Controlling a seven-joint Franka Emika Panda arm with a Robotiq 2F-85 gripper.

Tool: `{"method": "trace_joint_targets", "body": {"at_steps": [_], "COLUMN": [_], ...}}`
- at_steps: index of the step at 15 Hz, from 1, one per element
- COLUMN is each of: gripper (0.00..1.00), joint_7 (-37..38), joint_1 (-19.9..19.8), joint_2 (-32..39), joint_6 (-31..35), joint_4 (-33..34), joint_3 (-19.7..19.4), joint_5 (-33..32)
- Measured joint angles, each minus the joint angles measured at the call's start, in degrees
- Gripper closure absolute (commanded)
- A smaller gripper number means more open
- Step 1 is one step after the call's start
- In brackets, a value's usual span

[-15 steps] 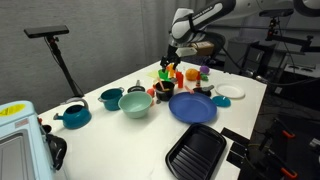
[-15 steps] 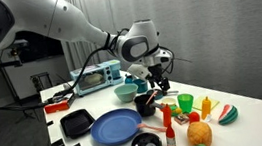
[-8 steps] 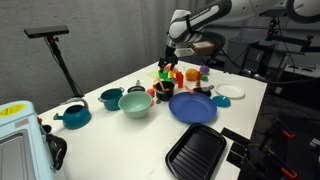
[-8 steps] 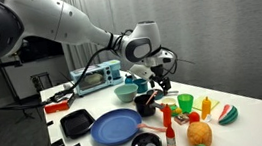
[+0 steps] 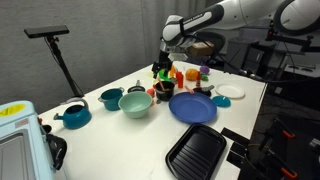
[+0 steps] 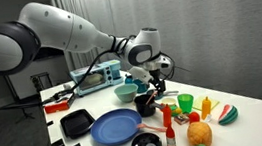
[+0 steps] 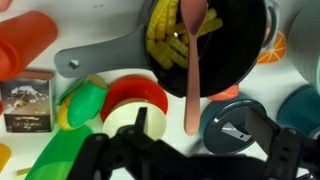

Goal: Stir the contents in the black pot

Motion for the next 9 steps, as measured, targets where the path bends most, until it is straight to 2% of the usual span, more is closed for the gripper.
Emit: {"method": "trace_joint_targets", "body": {"at_steps": [9], "gripper": [0.95], "joint_7": [-1.0], "joint_1": [-0.1], "joint_2": [3.7], "joint_6": [-2.8], "joint_4": [7.0], "joint_3": [0.1], "joint_5": [0.0]}}
